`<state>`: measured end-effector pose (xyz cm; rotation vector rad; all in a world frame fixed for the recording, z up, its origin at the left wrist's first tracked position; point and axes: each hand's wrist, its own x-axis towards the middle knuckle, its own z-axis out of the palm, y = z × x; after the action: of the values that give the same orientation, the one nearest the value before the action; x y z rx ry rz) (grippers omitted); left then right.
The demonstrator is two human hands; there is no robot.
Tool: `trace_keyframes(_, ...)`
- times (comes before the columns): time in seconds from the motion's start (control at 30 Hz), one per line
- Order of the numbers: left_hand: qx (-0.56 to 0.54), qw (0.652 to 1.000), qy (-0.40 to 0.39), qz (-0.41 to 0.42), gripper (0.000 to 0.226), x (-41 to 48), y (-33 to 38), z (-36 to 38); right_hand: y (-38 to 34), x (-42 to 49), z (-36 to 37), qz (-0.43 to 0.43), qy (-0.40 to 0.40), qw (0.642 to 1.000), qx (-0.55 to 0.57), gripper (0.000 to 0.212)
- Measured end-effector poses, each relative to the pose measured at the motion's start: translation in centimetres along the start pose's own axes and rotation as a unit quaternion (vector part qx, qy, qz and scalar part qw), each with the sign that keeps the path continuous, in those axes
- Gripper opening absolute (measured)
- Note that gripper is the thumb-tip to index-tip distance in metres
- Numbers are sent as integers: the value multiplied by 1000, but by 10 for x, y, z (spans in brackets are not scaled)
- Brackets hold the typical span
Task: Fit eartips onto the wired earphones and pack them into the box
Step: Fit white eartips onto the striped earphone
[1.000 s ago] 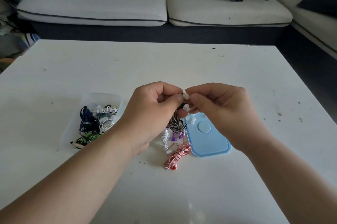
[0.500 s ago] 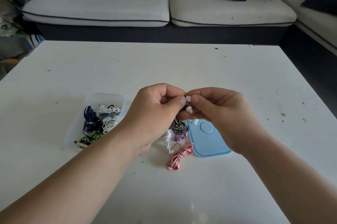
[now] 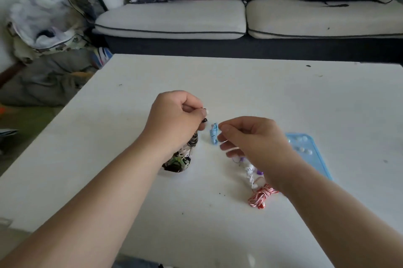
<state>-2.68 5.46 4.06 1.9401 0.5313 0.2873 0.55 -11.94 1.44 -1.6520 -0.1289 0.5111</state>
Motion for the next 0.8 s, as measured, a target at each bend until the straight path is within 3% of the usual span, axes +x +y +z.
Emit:
trace_keyframes(0.17,271,961,-40,33,12,20,-37,-22,9,3,37,14,-30,999,-24,13)
trace_keyframes(0.27,366,926,-86,25,14,23,-57,-24,15,3,41,29,-37,998,-50,14)
trace_keyframes(0.43,475,874,-98,21,20,22,-78,-31,15,3,36,42,-39,997,-60,13)
trace_keyframes(0.57,498,860,-85,77,12,12,-64,-25,13,2,30,41,-31,996,-74,13)
trace_keyframes(0.67,429,882,-57,185,10,-2,-40,-3,13,1,15,31,1,994,-108,15)
trace_keyframes(0.8,327,898,-180,233,11,-27,-16,44,15,2,-24,21,61,978,-201,20)
